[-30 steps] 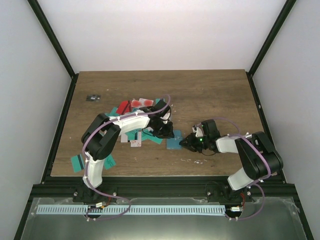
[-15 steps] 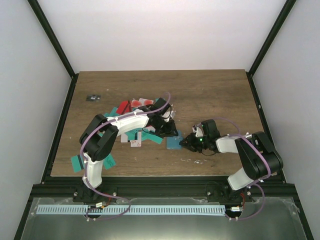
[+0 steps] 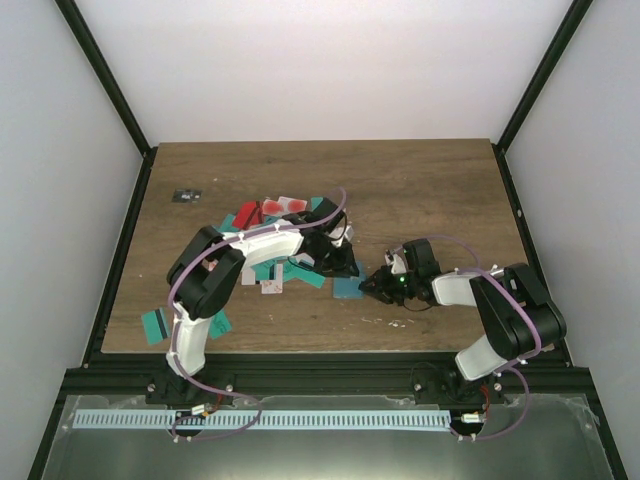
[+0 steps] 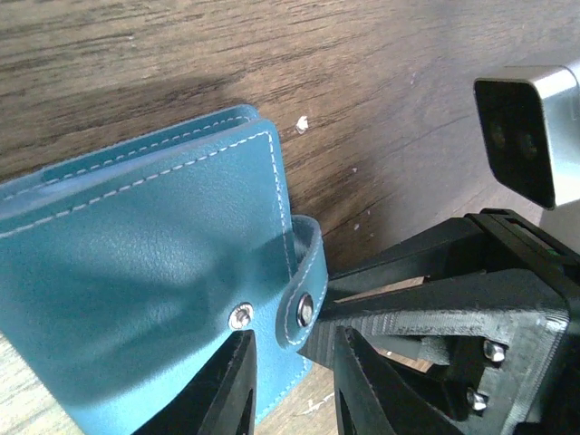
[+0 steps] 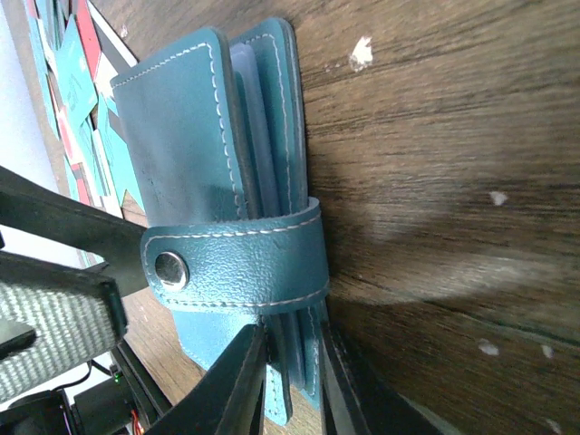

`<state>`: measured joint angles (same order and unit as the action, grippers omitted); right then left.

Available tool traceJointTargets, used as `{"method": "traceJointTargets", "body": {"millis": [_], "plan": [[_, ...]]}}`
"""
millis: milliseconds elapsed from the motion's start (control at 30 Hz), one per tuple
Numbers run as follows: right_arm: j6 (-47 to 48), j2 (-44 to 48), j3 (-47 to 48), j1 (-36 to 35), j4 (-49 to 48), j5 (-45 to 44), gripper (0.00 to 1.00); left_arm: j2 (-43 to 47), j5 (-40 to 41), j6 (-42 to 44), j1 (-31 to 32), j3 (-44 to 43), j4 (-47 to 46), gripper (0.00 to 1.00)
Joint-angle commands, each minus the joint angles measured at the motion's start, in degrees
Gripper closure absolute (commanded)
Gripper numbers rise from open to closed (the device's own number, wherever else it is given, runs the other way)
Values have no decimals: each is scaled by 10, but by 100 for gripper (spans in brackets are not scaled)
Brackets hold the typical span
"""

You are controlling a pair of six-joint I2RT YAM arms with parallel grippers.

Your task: Put the credit cards into the card holder

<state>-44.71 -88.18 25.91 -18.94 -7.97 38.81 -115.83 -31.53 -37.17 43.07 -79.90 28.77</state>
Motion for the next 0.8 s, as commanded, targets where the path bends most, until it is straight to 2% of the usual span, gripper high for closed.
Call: {"method": "traceJointTargets", "body": {"millis": [0, 267, 500, 767], "plan": [[-1, -29, -14, -3, 64, -83, 80, -20, -11, 9, 5, -20, -3, 75], [-3, -29, -15, -2, 64, -83, 80, -32, -13, 12, 9, -33, 0, 81], [-3, -30, -14, -2, 65, -84, 81, -31, -7, 15, 10, -39, 6, 96], [-1, -38, -12, -3, 74, -91, 81, -30, 25, 34, 9, -53, 55, 96]]}}
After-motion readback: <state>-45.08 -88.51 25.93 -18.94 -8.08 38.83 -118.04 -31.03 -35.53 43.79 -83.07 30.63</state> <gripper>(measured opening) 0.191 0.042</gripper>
